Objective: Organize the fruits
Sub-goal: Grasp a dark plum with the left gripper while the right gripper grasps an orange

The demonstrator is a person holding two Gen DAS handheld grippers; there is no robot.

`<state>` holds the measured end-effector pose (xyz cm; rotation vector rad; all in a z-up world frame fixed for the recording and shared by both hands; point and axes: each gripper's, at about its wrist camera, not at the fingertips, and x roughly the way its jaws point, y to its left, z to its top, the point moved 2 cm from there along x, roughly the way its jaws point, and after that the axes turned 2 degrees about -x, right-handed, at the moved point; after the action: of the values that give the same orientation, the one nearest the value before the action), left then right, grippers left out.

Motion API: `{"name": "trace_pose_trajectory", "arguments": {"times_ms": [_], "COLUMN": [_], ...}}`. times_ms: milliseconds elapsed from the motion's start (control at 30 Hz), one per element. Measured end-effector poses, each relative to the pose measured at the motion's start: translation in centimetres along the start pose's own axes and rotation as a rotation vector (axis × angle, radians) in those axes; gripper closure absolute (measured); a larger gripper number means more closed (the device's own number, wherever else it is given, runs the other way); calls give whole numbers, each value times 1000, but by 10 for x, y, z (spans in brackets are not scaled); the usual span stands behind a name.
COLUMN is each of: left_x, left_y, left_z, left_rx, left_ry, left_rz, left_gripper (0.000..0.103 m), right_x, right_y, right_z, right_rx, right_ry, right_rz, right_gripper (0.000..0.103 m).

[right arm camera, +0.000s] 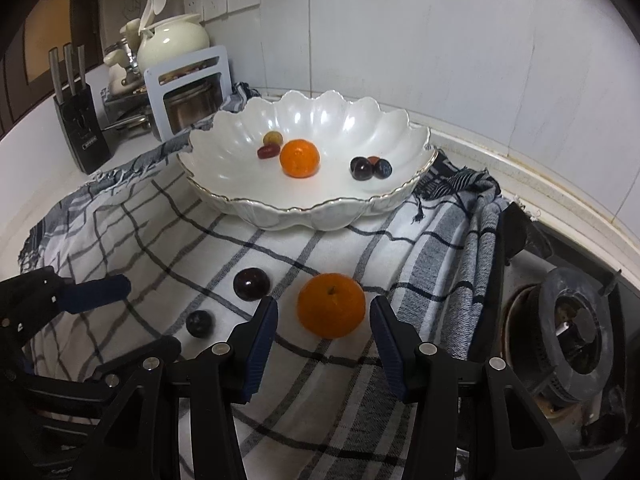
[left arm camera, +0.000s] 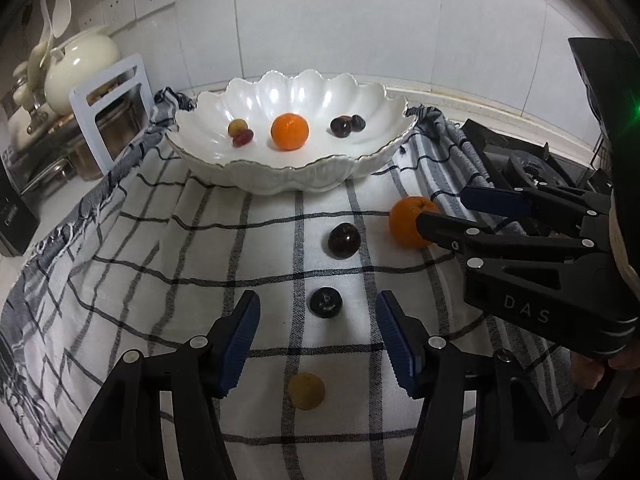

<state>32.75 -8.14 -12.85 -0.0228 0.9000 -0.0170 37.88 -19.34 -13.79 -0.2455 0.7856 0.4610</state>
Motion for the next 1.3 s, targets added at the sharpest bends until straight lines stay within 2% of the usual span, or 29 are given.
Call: {"name": "trace_pose_trajectory", "arguments": {"times_ms": [433, 867, 1300], "left_x": [28, 48, 42], "left_y": [-2, -1, 1], "left_z": [0, 1, 4], "left_rx": [8, -20, -29], "left_ry": [65, 124, 100], "left_rz": [-21, -53, -75], "left_gripper": [61, 78, 80], "right_x": [26, 45, 41], "right_y": [-2, -9, -7], "right_z": [-2, -2, -4], "right_rx": [-26, 16, 31], "right_ry": [48, 85, 77], "right_rz": [2, 43, 51], "right_gripper": [54, 54, 55]}}
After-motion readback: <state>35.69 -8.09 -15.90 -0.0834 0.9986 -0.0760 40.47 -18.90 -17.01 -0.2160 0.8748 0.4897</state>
